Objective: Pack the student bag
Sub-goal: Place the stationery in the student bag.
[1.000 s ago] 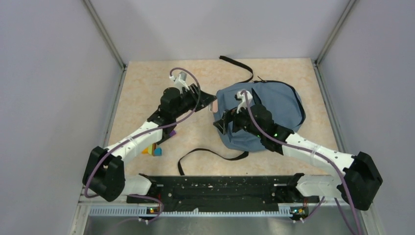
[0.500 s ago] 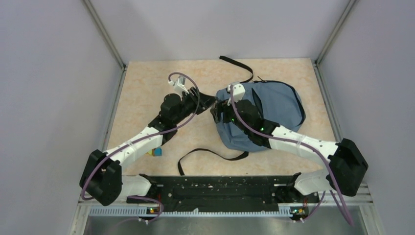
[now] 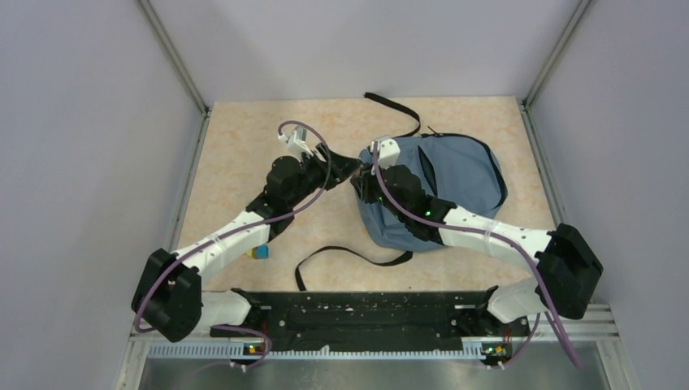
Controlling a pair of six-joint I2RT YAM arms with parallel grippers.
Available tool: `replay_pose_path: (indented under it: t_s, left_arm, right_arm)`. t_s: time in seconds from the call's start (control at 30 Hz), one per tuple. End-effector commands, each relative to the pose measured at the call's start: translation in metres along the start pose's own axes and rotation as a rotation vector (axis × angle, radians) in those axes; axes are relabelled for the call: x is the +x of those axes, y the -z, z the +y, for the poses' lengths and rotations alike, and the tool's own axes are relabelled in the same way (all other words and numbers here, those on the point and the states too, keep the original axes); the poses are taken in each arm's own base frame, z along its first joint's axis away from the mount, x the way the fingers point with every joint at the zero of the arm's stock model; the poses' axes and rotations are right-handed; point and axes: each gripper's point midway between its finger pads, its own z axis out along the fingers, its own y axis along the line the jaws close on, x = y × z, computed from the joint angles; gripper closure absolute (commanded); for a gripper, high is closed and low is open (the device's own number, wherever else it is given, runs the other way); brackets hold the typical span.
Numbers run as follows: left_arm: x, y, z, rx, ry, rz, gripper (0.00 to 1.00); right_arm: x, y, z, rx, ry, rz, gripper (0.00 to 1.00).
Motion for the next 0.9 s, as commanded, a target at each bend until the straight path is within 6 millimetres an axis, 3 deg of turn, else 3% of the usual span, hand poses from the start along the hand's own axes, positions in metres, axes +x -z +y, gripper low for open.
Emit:
replay_pose_path:
  t_s: [0.0,0.07,0.1,0.3,0.37,0.47,0.57,0.73,0.87]
  left_arm:
    - [-0.015,0.012,-0.037,0.105,-0.099,-0.033,0.34]
    - [-0.020,0.016,-0.041,0.102,-0.157,-0.043,0.17]
    - [-0.024,0.019,-0.042,0.089,-0.190,-0.054,0.14]
    - [-0.049,0.037,-0.029,-0.025,-0.355,-0.156,0.10]
    - [-0.051,0.036,-0.015,-0.079,-0.379,-0.171,0.09]
    - [-0.033,0.020,0.002,-0.099,-0.372,-0.107,0.10]
    - [0.000,-0.007,0.009,-0.089,-0.364,0.019,0.10]
    - [0.054,-0.055,0.005,-0.086,-0.405,0.205,0.10]
    - [0.073,-0.085,0.001,-0.082,-0.436,0.252,0.10]
  right_arm:
    - [-0.027,0.004,-0.008,0.056,-0.003,-0.072,0.93]
    - [-0.024,0.010,-0.016,0.081,0.001,-0.064,0.95]
    - [-0.022,0.012,-0.021,0.097,0.003,-0.057,0.95]
    - [-0.010,0.036,-0.070,0.204,-0.039,0.026,0.95]
    - [0.000,0.044,-0.090,0.234,-0.063,0.092,0.95]
    - [0.015,0.053,-0.118,0.290,-0.067,0.193,0.95]
    - [0.026,0.061,-0.147,0.362,-0.070,0.261,0.95]
    - [0.037,0.067,-0.175,0.390,-0.083,0.343,0.95]
    - [0.041,0.067,-0.190,0.402,-0.092,0.371,0.95]
